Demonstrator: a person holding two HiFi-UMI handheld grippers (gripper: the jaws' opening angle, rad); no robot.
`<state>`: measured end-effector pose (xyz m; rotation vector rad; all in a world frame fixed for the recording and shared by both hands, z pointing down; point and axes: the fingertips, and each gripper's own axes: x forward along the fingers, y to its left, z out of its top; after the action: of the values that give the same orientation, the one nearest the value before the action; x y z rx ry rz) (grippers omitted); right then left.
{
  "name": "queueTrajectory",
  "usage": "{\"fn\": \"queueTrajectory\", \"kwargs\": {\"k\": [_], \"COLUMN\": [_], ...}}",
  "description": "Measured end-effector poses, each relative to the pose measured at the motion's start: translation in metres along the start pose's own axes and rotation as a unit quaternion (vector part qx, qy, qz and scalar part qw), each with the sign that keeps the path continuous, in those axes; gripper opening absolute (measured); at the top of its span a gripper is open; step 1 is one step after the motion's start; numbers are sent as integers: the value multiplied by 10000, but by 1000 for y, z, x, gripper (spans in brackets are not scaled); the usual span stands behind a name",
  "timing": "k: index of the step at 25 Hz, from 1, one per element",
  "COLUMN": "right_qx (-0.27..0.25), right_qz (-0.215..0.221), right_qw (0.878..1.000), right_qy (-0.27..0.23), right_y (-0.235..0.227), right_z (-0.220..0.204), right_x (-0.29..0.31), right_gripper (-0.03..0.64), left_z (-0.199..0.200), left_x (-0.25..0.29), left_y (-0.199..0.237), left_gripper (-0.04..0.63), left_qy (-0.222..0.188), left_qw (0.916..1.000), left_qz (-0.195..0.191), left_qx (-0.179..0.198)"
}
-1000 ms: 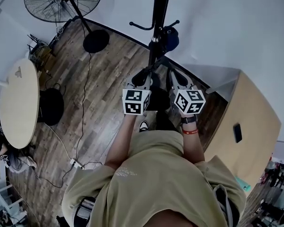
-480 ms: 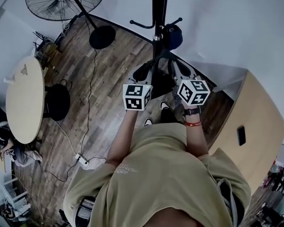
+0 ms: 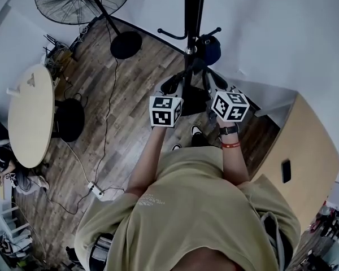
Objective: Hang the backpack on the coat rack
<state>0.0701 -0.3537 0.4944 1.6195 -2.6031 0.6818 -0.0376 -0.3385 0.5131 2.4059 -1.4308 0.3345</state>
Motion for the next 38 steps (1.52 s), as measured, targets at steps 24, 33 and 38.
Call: {"fn": "queueTrajectory", "kwargs": {"k": [24,33,38], "right_qx": [170,21,-2], "right_qz": [81,205,263], "right_qw": [9964,9957,9959], "right_qy": [824,903,868], "right_y": [-22,-16,-15], "right_z": [-56,-59,-58], "right_x": [39,42,37], "right_gripper": [21,37,51], "left_z": [-69,-78,-80], "left_x": [50,61,61], "left_y": [7,-13,-22], "left_gripper": [89,92,111], "left_qy": [713,798,821], "left_qw": [9968,9954,9948], "left_qz": [-112,-486,-589], "left_qx": [-346,-218,-88]}}
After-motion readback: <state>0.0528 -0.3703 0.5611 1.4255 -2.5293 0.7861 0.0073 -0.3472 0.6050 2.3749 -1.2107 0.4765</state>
